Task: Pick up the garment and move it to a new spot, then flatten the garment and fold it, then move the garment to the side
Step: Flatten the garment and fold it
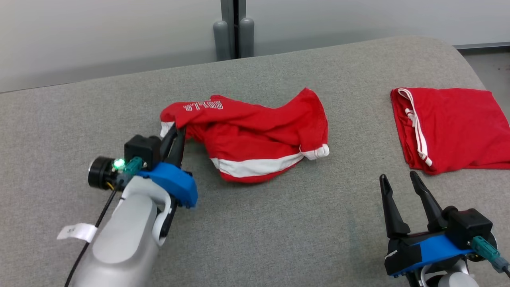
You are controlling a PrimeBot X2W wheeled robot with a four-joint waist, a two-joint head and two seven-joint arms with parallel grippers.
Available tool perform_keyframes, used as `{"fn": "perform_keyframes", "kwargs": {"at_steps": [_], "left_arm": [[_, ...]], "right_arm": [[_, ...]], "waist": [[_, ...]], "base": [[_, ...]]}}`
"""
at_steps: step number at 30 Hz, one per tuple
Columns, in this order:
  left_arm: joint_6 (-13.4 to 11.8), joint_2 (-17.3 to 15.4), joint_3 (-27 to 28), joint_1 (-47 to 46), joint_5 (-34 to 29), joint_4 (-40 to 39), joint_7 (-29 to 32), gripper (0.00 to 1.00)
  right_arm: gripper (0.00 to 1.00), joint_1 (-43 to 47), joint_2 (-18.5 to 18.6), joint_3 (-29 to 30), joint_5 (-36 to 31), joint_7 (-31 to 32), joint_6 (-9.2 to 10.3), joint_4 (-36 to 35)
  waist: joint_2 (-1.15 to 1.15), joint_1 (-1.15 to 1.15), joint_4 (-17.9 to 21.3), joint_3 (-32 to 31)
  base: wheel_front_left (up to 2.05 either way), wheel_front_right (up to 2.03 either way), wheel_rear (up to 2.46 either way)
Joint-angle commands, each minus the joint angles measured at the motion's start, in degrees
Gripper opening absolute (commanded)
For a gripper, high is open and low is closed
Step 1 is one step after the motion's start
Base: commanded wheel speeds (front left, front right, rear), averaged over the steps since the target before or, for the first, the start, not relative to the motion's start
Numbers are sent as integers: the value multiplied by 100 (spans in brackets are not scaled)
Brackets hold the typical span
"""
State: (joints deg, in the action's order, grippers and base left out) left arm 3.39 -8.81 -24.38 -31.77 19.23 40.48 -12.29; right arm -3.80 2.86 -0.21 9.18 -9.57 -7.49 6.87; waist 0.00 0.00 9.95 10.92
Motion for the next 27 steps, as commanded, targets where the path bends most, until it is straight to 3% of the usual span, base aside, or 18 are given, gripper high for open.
{"fn": "perform_keyframes", "kwargs": {"at_steps": [1, 15, 16, 17, 27], "left_arm": [[-37, -38, 9, -239, -72, -80, -62, 0], [-81, -132, -346, -767, -405, -984, 155, 0], [-56, -127, -385, -832, -452, -980, 104, 14], [-57, -134, -421, -878, -487, -904, 89, 100], [129, -20, -453, -821, -204, 156, 47, 100]], "right_arm": [[100, -64, 6, -26, 9, -10, -2, 12], [100, 29, 5, -63, 77, -22, -2, -7], [100, 17, 5, -78, 81, -11, -2, -14], [100, -2, 5, -106, 90, -1, -2, -17], [100, -63, 5, -109, 58, -14, -2, 37]], "waist": [[0, 0, 6, -4], [0, 0, 179, -69], [0, 0, 182, -60], [0, 0, 189, -48], [0, 0, 173, 14]], "base": [[0, 0, 0], [0, 0, 0], [0, 0, 0], [0, 0, 0], [0, 0, 0]]}}
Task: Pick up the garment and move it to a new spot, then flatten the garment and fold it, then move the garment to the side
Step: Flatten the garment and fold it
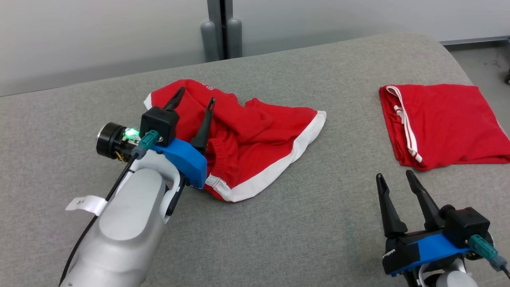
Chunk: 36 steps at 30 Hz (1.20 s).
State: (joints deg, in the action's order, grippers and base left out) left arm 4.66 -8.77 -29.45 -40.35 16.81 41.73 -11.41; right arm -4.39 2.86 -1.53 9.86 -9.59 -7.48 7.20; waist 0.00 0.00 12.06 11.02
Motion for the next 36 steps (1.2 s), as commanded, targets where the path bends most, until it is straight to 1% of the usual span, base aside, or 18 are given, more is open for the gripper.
{"fn": "perform_keyframes", "kwargs": {"at_steps": [1, 3, 7, 9, 12, 14, 15, 16, 21, 24, 25, 26, 27, 29, 34, 36], "left_arm": [[6, 3, 67, 88, 92, 62, -68, 100], [19, 44, 105, 198, 177, 54, -132, 100], [86, 96, 106, 496, 354, -201, -183, 100], [136, 109, -8, 689, 430, -372, -97, 100], [209, 106, -210, 948, 576, -627, 225, 100], [249, 81, -367, 1091, 734, -757, 488, 100], [249, 81, -367, 1091, 734, -757, 488, 100], [260, 55, -435, 1144, 799, -803, 614, 100], [288, -53, -795, 1237, 1221, -1017, 993, 100], [279, -172, -952, 1202, 1499, -1073, 1161, 99], [278, -214, -972, 1178, 1557, -1053, 1201, 46], [279, -254, -975, 1158, 1606, -1009, 1240, 0], [279, -279, -957, 1146, 1641, -966, 1250, 0], [199, -319, -869, 1146, 1684, -904, 1172, 0], [-187, -459, -592, 1500, 1797, -845, 889, 0], [-292, -547, -533, 1660, 1817, -903, 809, 0]], "right_arm": [[100, 16, 4, 63, -20, -11, -3, -4], [100, 34, 5, 133, -56, 8, -3, -46], [100, 32, 4, 160, -129, 51, -3, -139], [100, 31, 5, 151, -119, 67, -2, -169], [100, 26, 5, 131, -93, 79, -3, -178], [100, 20, 6, 107, -72, 75, -2, -159], [100, 20, 6, 107, -72, 75, -2, -159], [100, 13, 6, 82, -70, 71, -3, -150], [100, -33, 6, 49, 9, 23, -2, -116], [100, -41, 6, 14, 44, 3, -3, -78], [100, -41, 6, 15, 52, -2, -3, -67], [100, -40, 6, 18, 56, -7, -2, -58], [100, -34, 5, 21, 63, -16, -3, -52], [100, -22, 6, 40, 81, -19, -3, -36], [100, 47, 6, 125, 93, -43, -2, -19], [100, 65, 5, 142, 107, -42, -3, -24]], "waist": [[0, 0, -76, 0], [0, 0, -179, 1], [0, 0, -401, 21], [0, 0, -483, 20], [0, 0, -558, 20], [0, 0, -568, 19], [0, 0, -568, 19], [0, 0, -556, 23], [0, 0, -428, 57], [0, 0, -338, 60], [0, 0, -318, 59], [0, 0, -301, 52], [0, 0, -289, 48], [0, 0, -280, 36], [0, 0, -351, -35], [0, 0, -394, -59]], "base": [[0, 0, 0], [0, 0, 0], [0, 0, 0], [0, 0, 0], [0, 0, 0], [0, 0, 0], [0, 0, 0], [0, 0, 0], [0, 0, 0], [0, 0, 0], [0, 0, 0], [0, 0, 0], [0, 0, 0], [0, 0, 0], [0, 0, 0], [0, 0, 0]]}}
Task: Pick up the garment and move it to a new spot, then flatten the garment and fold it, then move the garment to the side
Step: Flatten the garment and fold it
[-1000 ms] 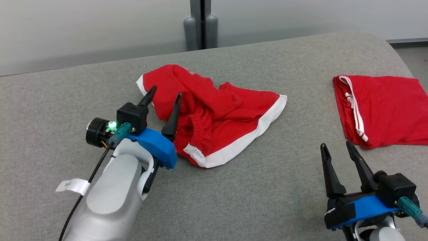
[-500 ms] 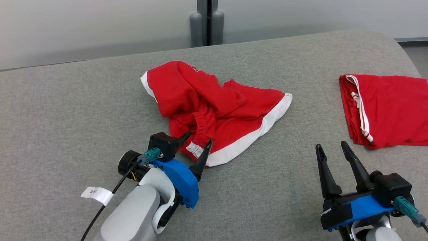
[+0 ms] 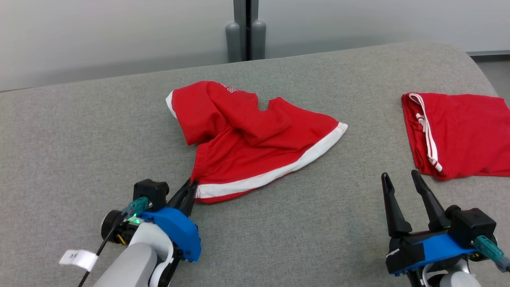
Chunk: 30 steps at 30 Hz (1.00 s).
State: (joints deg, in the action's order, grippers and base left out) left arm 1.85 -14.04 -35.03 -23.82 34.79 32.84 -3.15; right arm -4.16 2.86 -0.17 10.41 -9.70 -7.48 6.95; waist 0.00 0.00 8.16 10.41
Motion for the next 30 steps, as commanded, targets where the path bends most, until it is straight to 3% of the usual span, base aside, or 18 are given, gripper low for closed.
{"fn": "perform_keyframes", "kwargs": {"at_steps": [1, 10, 11, 12, 13, 21, 30], "left_arm": [[-24, -79, 12, 101, 0, -78, -42, 0], [-374, -685, 243, 713, -49, -668, -323, 0], [-491, -730, 245, 724, -137, -665, -416, 33], [-545, -721, 257, 723, -158, -656, -470, 84], [-584, -698, 269, 722, -167, -637, -515, 100], [-533, -467, 337, 893, -27, -612, -933, 100], [-447, -281, 1149, 1424, -211, -1477, -1204, 100]], "right_arm": [[100, 52, 5, 2, 48, -26, -3, -4], [100, 74, 6, 26, 29, 17, -2, -40], [100, 71, 6, 34, 19, 31, -3, -30], [100, 68, 6, 35, 12, 37, -3, -31], [100, 72, 6, 48, 4, 44, -2, -27], [100, 169, 6, 122, -57, 125, -3, -54], [100, 392, 8, 312, -126, 294, -3, -170]], "waist": [[0, 0, -25, -5], [0, 0, -238, -33], [0, 0, -273, -52], [0, 0, -289, -65], [0, 0, -308, -87], [0, 0, -456, -321], [0, 0, -677, -633]], "base": [[0, 0, 0], [0, 0, 0], [0, 0, 0], [0, 0, 0], [0, 0, 0], [0, 0, 0], [0, 0, 0]]}}
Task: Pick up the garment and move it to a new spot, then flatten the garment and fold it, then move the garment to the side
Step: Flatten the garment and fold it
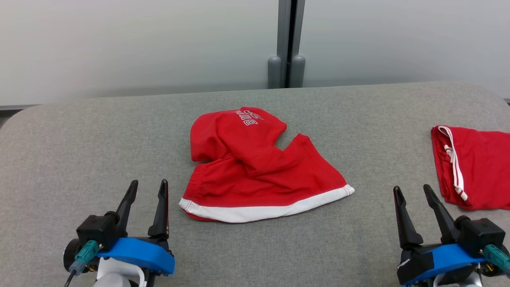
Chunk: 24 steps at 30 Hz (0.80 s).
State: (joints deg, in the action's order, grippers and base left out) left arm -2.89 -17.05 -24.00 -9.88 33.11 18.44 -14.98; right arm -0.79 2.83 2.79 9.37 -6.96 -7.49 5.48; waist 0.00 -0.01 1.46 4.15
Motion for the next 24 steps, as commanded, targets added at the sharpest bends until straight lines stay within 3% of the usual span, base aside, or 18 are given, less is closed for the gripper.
{"fn": "perform_keyframes", "kwargs": {"at_steps": [1, 7, 10, 18, 24], "left_arm": [[29, 37, 177, 116, -149, -171, -22, 100], [-54, 209, 828, 587, -754, -570, -25, 100], [49, 288, 1011, 822, -892, -519, -25, 100], [340, 397, 1167, 1020, -1069, -205, -26, 100], [424, 415, 1185, 907, -1159, -67, -26, 100]], "right_arm": [[100, 77, 10, 27, -29, 24, -2, -22], [100, 169, 10, 48, -60, 139, -2, 92], [100, 270, 10, 30, -33, 155, -2, 181], [100, 388, 10, -61, 75, 114, -2, 377], [100, 370, 10, -148, 156, 32, -2, 475]], "waist": [[0, 1, -27, -34], [0, 1, -90, -207], [0, 1, -101, -310], [0, 1, -98, -444], [0, 1, -87, -453]], "base": [[0, 0, 0], [0, 0, 0], [0, 0, 0], [0, 0, 0], [0, 0, 0]]}}
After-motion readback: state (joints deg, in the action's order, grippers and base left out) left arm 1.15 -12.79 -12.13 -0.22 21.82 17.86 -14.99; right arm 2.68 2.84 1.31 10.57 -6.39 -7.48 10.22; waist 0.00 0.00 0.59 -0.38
